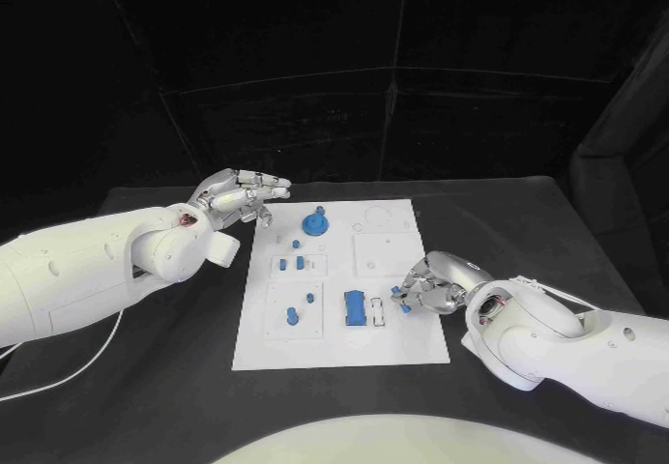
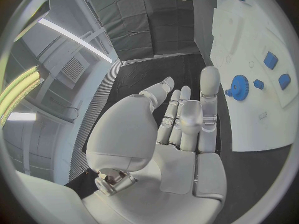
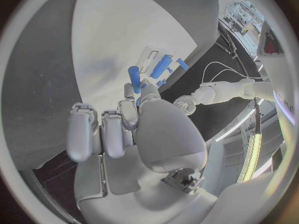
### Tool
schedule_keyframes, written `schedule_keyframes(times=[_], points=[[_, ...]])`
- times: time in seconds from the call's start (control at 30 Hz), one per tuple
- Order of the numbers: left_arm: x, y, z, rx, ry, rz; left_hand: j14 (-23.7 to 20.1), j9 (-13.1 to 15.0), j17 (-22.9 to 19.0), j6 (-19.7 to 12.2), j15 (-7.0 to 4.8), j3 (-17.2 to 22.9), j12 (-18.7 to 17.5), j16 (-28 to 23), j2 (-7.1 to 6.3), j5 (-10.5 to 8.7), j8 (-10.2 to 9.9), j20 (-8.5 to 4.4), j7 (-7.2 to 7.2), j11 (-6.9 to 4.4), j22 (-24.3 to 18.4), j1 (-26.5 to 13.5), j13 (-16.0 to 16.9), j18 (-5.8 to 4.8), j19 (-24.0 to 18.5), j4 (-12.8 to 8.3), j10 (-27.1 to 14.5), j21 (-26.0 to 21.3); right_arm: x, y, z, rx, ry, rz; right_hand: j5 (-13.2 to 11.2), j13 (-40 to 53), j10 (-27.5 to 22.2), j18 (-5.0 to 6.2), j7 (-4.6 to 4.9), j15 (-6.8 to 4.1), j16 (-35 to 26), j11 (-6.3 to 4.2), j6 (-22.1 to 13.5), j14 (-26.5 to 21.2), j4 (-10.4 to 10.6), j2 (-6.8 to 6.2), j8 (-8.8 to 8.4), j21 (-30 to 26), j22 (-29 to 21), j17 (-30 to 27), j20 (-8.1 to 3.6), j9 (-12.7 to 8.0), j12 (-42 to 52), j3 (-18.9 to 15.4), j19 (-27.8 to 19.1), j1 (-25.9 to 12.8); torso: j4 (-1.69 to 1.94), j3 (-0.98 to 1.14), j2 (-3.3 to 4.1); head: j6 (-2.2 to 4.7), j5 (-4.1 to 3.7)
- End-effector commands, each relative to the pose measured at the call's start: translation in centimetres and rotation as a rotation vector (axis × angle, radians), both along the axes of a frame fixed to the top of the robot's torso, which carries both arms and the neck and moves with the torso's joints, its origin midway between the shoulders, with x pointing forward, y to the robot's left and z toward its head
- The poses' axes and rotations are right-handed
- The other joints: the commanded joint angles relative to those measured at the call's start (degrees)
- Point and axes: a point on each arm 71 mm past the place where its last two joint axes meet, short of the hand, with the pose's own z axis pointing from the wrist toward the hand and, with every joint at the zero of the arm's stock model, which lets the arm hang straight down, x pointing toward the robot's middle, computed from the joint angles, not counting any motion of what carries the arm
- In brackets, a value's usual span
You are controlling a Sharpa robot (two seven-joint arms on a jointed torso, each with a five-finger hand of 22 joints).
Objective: Assemble the parts on the task board
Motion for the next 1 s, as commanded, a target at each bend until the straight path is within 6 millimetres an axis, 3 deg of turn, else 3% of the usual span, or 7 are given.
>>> schedule_keyframes(times=[0.03,0.2,0.43,0.6,1.0], points=[[0.0,-0.2,0.1,-0.011,-0.002,-0.012,-0.33,-0.01,-0.06,-0.28,0.09,-0.08,0.41,0.2,-0.12,0.16,0.34,0.05,0.05,-0.16,-0.1,-0.28,-0.09,0.77,-0.51,-0.18,-0.37,-0.24,0.1,0.7,-0.1,0.089,0.034,-0.02,0.53,0.33,1.45,-0.87,-0.1,-0.52,0.29,-1.2,0.62,4.32,-0.22,0.01,-0.29,0.26,4.03,5.79,-0.34,-0.05,0.85,0.66,1.58,0.77,-0.09,-0.02,0.0,0.02,0.02],[0.0,-0.4,0.1,-0.013,-0.002,-0.016,-0.33,-0.01,-0.07,-0.3,0.09,-0.08,0.43,0.21,-0.11,0.16,0.35,0.05,0.05,-0.16,-0.13,-0.27,-0.1,0.78,-0.52,-0.2,-0.41,-0.27,0.2,1.4,-0.7,0.09,0.1,-0.028,0.35,0.41,1.54,-0.88,-0.04,-0.48,0.27,-1.14,0.9,4.31,0.36,-0.4,-0.35,0.28,4.07,5.77,-0.33,-0.01,0.91,0.81,1.6,-0.01,0.12,-0.04,-0.02,-0.1,0.0],[-0.1,-0.4,0.1,-0.013,-0.002,-0.017,-0.33,-0.01,-0.07,-0.3,0.09,-0.08,0.43,0.21,-0.11,0.16,0.35,0.05,0.05,-0.16,-0.13,-0.27,-0.1,0.78,-0.52,-0.2,-0.41,-0.27,0.4,2.2,-1.5,0.059,0.174,-0.027,0.49,0.61,1.96,-0.92,-0.46,-0.67,0.35,-1.46,1.96,4.34,1.59,-0.97,-0.07,0.42,4.29,5.92,-0.44,0.29,1.18,1.24,1.69,-1.52,-0.04,-0.01,0.04,-0.22,0.14],[-0.1,-0.4,0.2,-0.014,-0.001,-0.018,-0.33,-0.01,-0.07,-0.3,0.09,-0.08,0.43,0.21,-0.11,0.16,0.35,0.05,0.05,-0.16,-0.13,-0.27,-0.1,0.78,-0.52,-0.2,-0.41,-0.27,0.5,2.5,-1.8,0.033,0.198,-0.033,0.42,0.95,2.29,-0.95,-0.75,-0.84,0.4,-1.67,2.6,4.36,2.13,-0.99,0.17,0.53,4.44,6.02,-0.57,0.51,1.59,1.62,1.76,-2.09,0.04,-0.01,-0.02,-0.27,0.15],[-0.1,-0.4,0.2,-0.014,-0.001,-0.019,-0.33,-0.01,-0.07,-0.3,0.09,-0.08,0.43,0.21,-0.11,0.16,0.35,0.05,0.05,-0.16,-0.13,-0.27,-0.1,0.78,-0.52,-0.2,-0.41,-0.27,0.7,2.7,-1.9,-0.007,0.187,-0.041,0.34,1.05,2.41,-0.95,-0.97,-0.98,0.41,-1.85,2.94,4.36,2.23,-0.93,0.32,0.55,4.46,6.05,-0.68,0.66,1.69,2.02,1.78,-2.06,-0.07,0.04,0.01,-0.37,0.39]])
